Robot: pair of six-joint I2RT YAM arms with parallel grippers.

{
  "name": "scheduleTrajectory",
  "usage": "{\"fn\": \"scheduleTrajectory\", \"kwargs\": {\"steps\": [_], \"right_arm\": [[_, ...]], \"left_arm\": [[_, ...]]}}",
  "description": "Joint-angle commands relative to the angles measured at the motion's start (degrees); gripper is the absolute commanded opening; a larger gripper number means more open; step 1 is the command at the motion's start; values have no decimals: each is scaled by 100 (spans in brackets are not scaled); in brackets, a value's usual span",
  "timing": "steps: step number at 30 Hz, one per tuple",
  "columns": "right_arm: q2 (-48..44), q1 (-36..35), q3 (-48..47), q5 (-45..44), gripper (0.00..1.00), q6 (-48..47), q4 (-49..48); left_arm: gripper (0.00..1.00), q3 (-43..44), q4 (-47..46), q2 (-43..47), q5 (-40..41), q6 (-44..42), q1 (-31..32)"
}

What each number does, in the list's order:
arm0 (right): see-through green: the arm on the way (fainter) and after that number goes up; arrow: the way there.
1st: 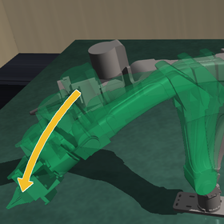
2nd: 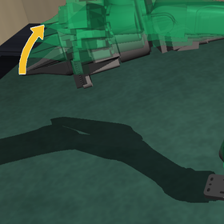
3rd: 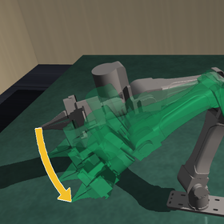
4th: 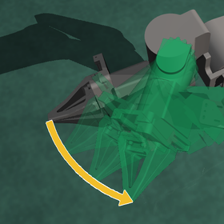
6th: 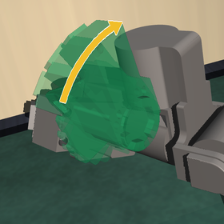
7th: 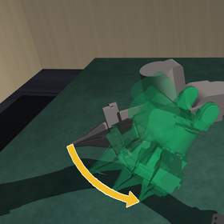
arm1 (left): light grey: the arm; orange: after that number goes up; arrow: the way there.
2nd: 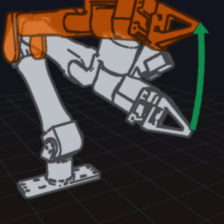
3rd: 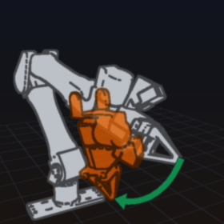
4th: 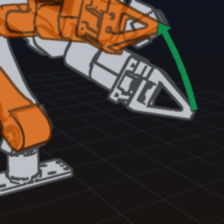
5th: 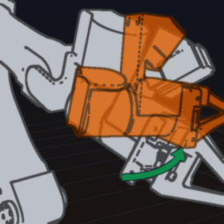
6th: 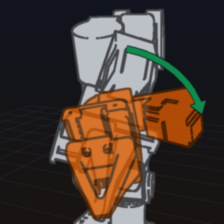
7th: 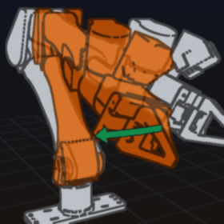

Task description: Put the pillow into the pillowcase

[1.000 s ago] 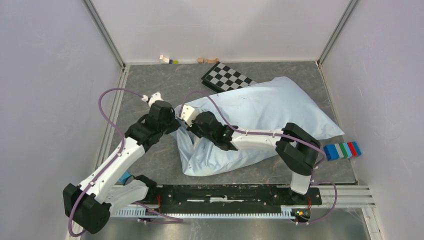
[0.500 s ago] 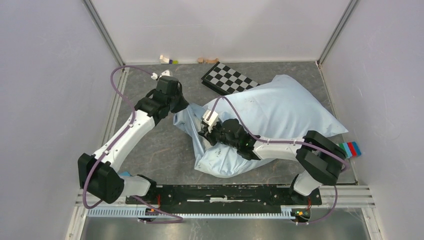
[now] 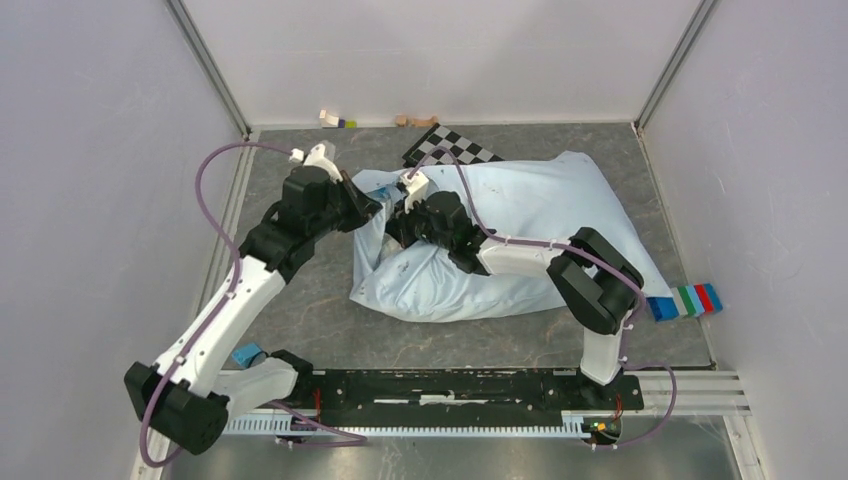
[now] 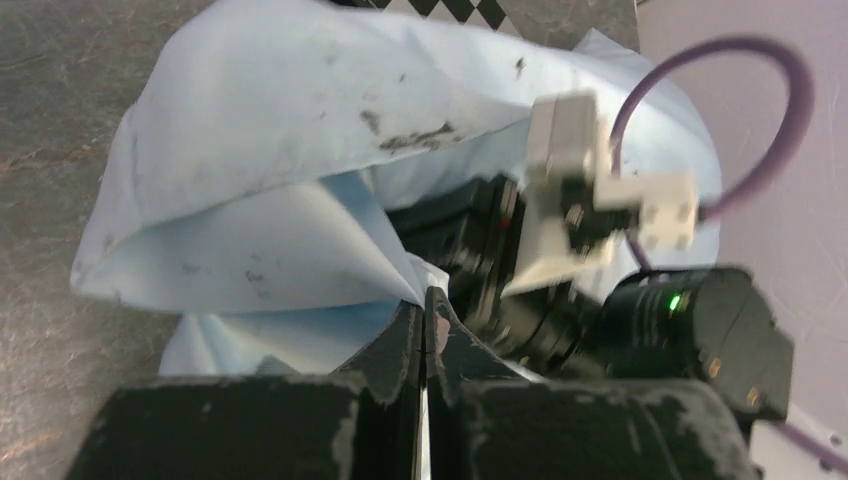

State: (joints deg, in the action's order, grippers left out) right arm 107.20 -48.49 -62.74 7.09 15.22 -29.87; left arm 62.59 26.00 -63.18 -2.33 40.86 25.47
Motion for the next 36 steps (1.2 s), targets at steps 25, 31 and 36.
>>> {"fn": "scheduleTrajectory", "kwargs": {"steps": [25,31,36], "right_arm": [[-1535,-176,1057,198,0,-1279,402],[-328,111,-282,-34,0,-755,1012],[91,391,-984,-268,5,16,1010]], "left_arm": [[2,571,-199,-761,1321,-533,-430],[2,1005,-584,-706,-5,-435,-24],[2,414,-408,-402,-201,18,86]]}}
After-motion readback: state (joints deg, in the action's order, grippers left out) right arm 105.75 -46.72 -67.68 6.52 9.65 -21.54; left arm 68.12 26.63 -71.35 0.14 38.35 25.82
